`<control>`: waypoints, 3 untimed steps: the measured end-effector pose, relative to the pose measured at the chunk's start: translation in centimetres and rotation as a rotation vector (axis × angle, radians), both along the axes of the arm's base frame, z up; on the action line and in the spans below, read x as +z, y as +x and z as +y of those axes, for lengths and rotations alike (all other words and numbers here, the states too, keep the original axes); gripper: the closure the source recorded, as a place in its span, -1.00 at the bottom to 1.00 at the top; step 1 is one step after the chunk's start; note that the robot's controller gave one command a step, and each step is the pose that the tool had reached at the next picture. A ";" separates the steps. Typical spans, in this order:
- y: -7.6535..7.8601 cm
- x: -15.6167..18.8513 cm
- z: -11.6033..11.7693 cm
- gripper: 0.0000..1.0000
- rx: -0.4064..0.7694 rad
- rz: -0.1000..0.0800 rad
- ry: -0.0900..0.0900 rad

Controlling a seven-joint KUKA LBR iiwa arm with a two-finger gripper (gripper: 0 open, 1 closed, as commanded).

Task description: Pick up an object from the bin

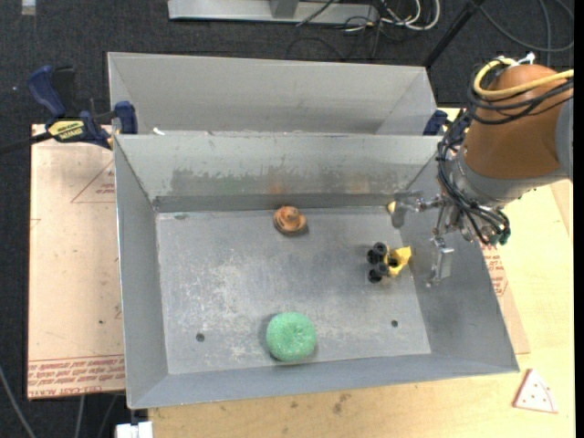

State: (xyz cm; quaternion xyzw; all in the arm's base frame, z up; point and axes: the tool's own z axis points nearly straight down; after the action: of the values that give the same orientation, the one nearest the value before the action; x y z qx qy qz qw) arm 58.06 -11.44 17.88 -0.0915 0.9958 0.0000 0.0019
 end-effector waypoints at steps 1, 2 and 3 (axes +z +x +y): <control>0.0 0.0 0.0 -1.00 0.000 0.000 0.000; -0.2 -3.3 0.0 -1.00 0.066 -0.002 -0.001; 1.7 -6.9 0.0 -1.00 0.185 -0.002 -0.001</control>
Offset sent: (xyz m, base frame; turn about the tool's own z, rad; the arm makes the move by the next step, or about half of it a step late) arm -0.0066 -0.0011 -0.0621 -0.1202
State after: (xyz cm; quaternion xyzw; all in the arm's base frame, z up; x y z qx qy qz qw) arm 59.77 -11.48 10.98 -0.1832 0.9831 -0.0005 0.0029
